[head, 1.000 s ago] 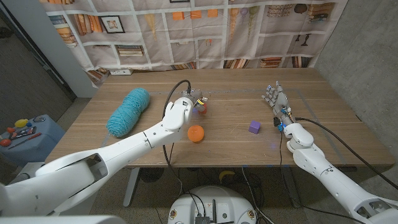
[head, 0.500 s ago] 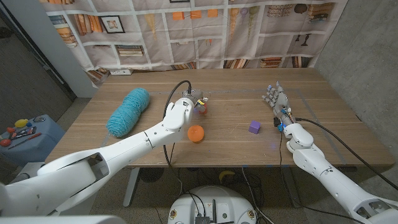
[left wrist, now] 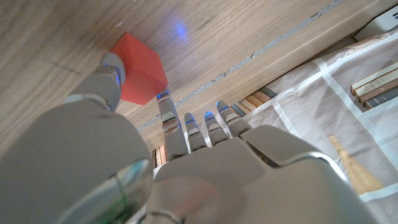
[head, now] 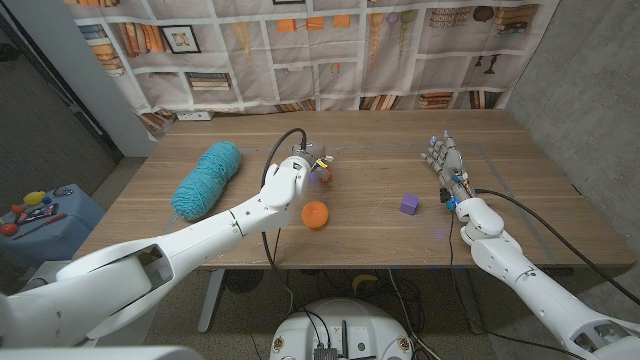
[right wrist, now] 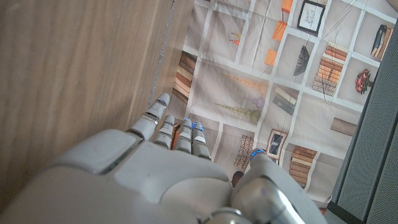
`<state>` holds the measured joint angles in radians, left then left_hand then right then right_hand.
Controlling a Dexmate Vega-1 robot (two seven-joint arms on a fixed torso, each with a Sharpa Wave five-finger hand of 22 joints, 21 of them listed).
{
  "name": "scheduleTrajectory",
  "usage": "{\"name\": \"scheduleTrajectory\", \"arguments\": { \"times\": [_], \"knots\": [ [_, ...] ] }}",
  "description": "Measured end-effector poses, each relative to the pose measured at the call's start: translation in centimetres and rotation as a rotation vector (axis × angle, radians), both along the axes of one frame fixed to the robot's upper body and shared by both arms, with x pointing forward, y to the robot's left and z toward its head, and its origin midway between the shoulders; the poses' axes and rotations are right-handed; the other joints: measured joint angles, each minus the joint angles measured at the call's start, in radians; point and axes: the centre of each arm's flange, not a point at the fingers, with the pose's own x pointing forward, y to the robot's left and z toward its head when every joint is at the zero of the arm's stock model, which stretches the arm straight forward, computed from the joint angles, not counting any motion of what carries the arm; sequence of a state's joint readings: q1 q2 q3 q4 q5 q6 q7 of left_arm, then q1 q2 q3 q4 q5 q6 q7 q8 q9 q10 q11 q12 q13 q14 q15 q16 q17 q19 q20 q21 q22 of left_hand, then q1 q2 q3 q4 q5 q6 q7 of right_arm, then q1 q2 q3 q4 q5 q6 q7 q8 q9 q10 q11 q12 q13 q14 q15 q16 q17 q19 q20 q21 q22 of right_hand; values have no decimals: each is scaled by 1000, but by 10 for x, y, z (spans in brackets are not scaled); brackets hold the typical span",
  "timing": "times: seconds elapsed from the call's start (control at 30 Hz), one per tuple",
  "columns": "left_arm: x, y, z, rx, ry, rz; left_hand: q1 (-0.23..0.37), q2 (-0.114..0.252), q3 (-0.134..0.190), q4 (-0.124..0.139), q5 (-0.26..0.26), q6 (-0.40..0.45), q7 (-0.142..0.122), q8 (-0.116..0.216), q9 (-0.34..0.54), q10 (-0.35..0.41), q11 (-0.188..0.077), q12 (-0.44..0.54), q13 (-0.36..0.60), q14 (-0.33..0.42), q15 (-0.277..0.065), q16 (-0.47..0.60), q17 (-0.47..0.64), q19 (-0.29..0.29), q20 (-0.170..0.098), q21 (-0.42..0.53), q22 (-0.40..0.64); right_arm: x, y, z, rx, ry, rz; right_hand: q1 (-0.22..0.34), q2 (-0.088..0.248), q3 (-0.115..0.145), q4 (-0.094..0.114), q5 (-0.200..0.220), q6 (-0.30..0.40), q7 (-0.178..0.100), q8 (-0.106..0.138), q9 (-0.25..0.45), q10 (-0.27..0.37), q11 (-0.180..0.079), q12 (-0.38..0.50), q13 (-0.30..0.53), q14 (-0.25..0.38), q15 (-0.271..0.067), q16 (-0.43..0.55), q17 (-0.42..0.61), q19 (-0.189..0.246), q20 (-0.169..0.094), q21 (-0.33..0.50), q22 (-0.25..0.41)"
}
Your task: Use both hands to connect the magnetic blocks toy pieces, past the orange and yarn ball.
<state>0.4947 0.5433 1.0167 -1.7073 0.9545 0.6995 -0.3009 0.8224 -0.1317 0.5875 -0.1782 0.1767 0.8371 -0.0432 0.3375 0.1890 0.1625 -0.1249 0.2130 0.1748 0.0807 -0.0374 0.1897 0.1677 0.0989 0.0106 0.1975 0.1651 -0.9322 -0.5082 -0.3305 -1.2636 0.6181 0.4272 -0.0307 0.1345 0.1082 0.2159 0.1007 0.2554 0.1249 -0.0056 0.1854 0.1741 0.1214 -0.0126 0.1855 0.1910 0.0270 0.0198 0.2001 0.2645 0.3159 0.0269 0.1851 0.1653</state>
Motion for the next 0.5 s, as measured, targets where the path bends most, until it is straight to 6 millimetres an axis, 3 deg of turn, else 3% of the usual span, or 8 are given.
{"name": "scheduleTrajectory", "arguments": {
  "times": [0.5],
  "knots": [
    [-9,13,13,-43,-23,-14,6,-1,-8,2,-1,5,5,0,1,0,0,-6,0,0,0,-2,0,15,-5,0,0,-10,-1,0,-25,3,-8,0,0,2,-3,0,0,1,0,0,0,0,0,0,8,3,4,-5,4,-4,0,0]
  ]
}}
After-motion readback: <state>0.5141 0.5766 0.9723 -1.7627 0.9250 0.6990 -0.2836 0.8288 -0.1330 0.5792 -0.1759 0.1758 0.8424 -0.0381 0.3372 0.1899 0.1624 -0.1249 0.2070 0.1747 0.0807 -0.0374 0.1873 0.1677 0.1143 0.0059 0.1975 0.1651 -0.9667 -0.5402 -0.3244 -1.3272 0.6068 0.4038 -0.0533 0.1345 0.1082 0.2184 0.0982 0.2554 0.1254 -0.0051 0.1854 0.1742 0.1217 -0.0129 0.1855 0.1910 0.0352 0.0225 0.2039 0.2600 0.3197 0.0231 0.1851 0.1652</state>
